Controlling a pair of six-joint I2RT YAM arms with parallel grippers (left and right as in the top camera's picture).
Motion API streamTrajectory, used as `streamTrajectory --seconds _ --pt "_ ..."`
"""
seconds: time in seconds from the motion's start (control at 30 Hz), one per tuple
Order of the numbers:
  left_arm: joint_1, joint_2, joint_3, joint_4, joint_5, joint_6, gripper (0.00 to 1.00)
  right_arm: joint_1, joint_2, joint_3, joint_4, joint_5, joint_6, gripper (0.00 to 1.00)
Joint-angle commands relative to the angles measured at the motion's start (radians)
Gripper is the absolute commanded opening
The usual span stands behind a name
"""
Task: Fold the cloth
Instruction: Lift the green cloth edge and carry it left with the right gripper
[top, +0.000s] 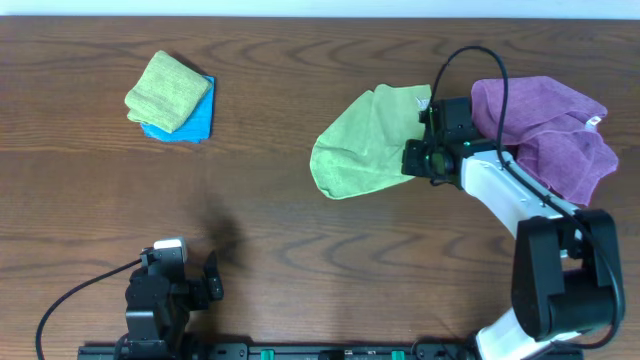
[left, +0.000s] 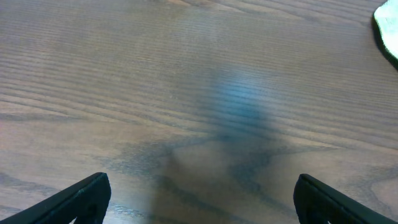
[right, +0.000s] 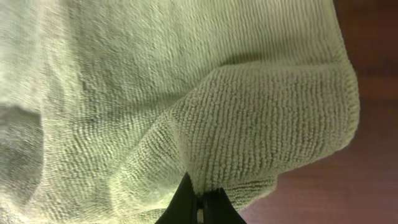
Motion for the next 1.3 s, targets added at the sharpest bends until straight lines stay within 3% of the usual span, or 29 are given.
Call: streamTrajectory --seconds 0.0,0.3,0.57,0.97,1.27 --pt "-0.004 -0.006 -0.005 -0.012 -0.018 0.021 0.95 0.026 -0.023 0.042 0.035 -0.009 -0.063 0.01" --pt "-0.004 -0.006 -0.005 -0.012 -0.018 0.021 0.95 0.101 -0.022 0.07 0.191 -0.042 -0.089 0.01" --pt "-0.004 -0.006 -0.005 -0.012 -0.018 0.021 0.95 0.19 -0.021 0.07 0.232 -0.082 -0.143 0.02" --pt "-0.004 -0.006 -0.005 -0.012 -0.018 0.021 0.95 0.351 0.02 0.07 0.228 -0.169 -0.238 0.24" --pt "-0.004 -0.006 -0.005 -0.012 -0.018 0.021 0.95 0.345 0.002 0.17 0.24 -0.168 -0.238 0.31"
